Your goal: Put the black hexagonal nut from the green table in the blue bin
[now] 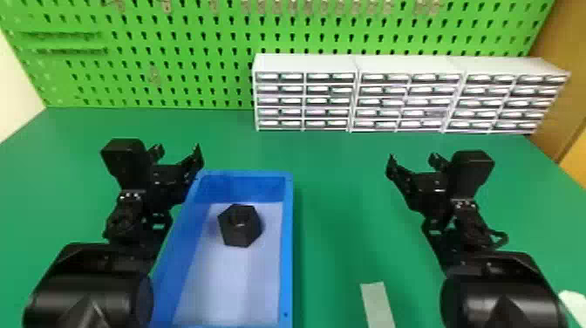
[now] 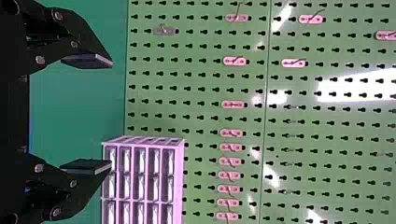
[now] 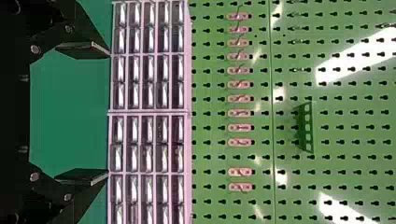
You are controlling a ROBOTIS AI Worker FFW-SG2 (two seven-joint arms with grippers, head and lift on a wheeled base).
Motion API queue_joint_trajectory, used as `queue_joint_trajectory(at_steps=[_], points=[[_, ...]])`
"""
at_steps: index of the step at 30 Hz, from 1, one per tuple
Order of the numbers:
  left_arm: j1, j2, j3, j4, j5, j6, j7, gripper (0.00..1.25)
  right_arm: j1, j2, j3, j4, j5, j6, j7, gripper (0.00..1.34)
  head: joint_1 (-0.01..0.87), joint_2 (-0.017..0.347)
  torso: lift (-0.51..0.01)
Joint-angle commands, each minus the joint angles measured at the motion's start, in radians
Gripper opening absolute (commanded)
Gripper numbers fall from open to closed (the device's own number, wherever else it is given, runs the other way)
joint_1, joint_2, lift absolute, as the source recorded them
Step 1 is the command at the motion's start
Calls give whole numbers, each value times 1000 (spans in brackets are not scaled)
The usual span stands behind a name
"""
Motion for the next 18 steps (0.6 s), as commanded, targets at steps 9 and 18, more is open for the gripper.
queue_joint_trajectory(at_steps=[9, 18], points=[[1, 1, 0, 0, 0, 0, 0, 762, 1, 0, 0, 0, -2, 0, 0, 966, 686, 51, -96], [0, 0, -1, 0, 0, 0, 0, 762, 0, 0, -1, 0, -2, 0, 0, 966, 686, 51, -96]])
